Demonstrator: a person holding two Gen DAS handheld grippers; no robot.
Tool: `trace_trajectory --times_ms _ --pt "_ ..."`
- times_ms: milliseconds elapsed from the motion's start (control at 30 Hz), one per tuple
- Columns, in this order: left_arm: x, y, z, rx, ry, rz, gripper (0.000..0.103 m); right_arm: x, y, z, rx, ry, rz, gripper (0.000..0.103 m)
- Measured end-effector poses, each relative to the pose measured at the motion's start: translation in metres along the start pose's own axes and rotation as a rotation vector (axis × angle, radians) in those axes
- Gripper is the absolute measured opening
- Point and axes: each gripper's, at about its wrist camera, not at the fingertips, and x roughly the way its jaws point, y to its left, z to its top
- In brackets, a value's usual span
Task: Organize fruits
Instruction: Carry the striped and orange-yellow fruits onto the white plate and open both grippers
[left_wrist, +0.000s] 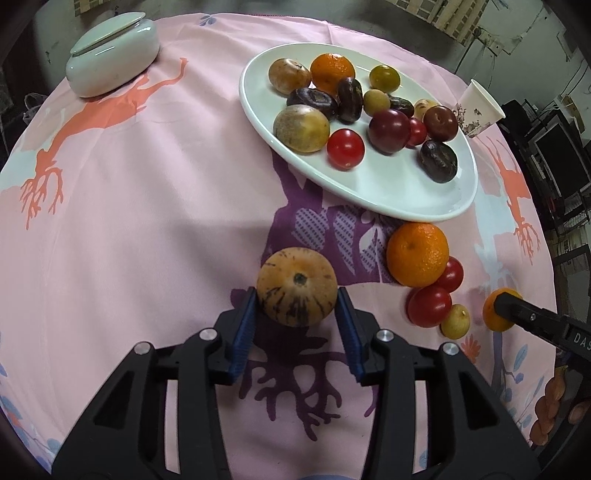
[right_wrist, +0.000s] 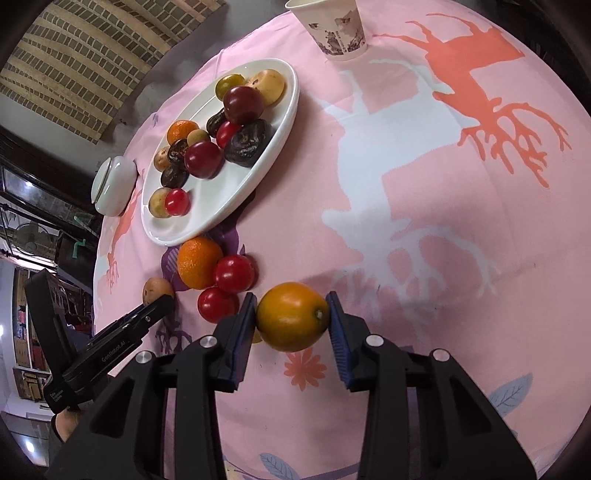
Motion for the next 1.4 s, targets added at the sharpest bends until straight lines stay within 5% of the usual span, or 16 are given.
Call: trace_trajectory --times_ms 700,1133,1400 --pt "-0.035 -0.007 0.009 0.043 -0.031 -0.002 0.042 -0.018 0.030 0.010 -0.111 -0.034 0.010 0.039" --pt "-0.039 -0.025 0.089 0.071 -0.124 -0.010 0.042 -0.018 0.099 0.095 -0.342 -0.211 -0.049 0.039" --pt "-0.001 -0.019 0.122 0.028 -0.108 -0.005 0.042 0.033 0.111 0.131 -0.312 -0.182 -0.038 0.039"
